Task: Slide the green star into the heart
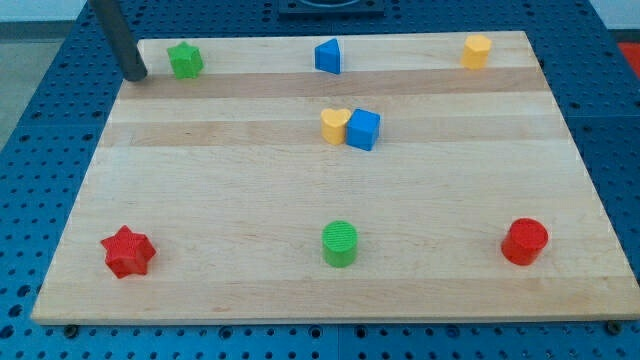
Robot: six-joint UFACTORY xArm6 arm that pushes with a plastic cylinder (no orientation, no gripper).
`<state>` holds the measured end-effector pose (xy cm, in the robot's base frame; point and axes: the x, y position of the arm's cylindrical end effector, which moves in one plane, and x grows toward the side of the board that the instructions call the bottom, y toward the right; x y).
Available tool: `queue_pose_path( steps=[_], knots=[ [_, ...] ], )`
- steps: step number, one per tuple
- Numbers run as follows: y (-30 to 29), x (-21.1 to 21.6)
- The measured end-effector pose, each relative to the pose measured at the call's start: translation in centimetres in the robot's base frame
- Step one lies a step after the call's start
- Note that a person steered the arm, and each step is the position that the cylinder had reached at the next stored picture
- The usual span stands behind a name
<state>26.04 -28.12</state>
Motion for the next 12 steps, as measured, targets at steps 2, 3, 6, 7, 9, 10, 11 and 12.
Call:
queue_pose_path(
  steps=[2,3,6,7,9,10,11,12],
  knots=[
    [4.3,-1.7],
    [7.9,-1.0],
    [13.5,-1.8],
    [15.9,-1.8],
    [20.6,-2.7],
    [23.5,-2.8],
    [25.6,-2.8],
    [26.5,-2.4]
  ],
)
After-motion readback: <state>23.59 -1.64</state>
